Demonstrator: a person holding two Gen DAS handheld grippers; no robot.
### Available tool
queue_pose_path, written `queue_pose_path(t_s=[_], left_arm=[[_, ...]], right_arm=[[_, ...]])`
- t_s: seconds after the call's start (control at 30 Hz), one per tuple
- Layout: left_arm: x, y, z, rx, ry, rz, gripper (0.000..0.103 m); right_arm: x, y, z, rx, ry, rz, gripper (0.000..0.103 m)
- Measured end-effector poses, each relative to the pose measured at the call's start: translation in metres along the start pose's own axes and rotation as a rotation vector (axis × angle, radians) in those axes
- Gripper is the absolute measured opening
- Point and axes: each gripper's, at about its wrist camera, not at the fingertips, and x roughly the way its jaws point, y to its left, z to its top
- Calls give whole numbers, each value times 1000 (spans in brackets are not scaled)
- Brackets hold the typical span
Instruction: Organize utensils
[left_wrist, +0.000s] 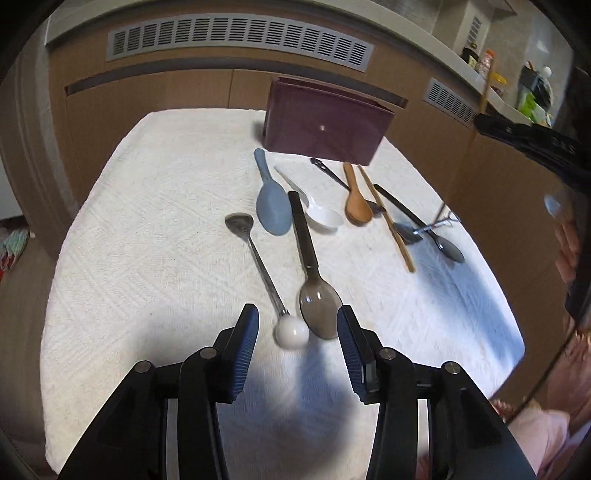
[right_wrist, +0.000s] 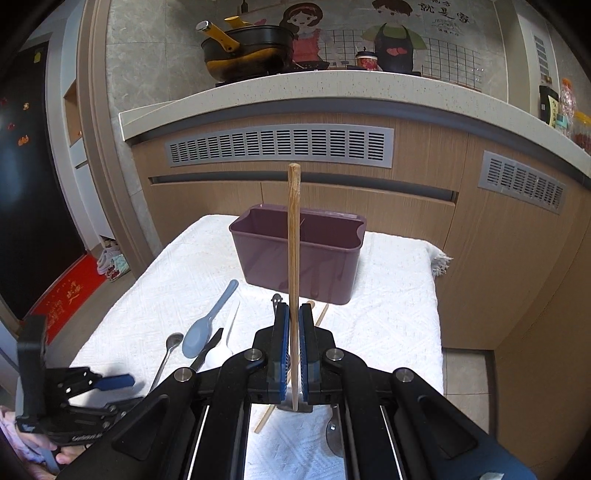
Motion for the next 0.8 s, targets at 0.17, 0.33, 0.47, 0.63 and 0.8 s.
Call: queue_pose_path(t_s=[0.17, 0.33, 0.47, 0.63, 0.8], left_arm=[[9, -14, -2, 69, 34, 60, 46], [23, -9, -1, 34, 62, 96, 23], [1, -11, 5, 59, -35, 116, 22], [-29, -26, 31, 115, -157, 105, 22], [-55, -40, 70, 152, -271, 57, 22]], right_arm=[[0, 4, -5, -3, 3, 1, 4], [-2, 8, -10, -8, 1, 1, 4], [-7, 9, -14, -16, -5, -8, 4], [-4, -1, -18, 2, 15, 10, 4], [18, -13, -26, 12, 84, 18, 8]])
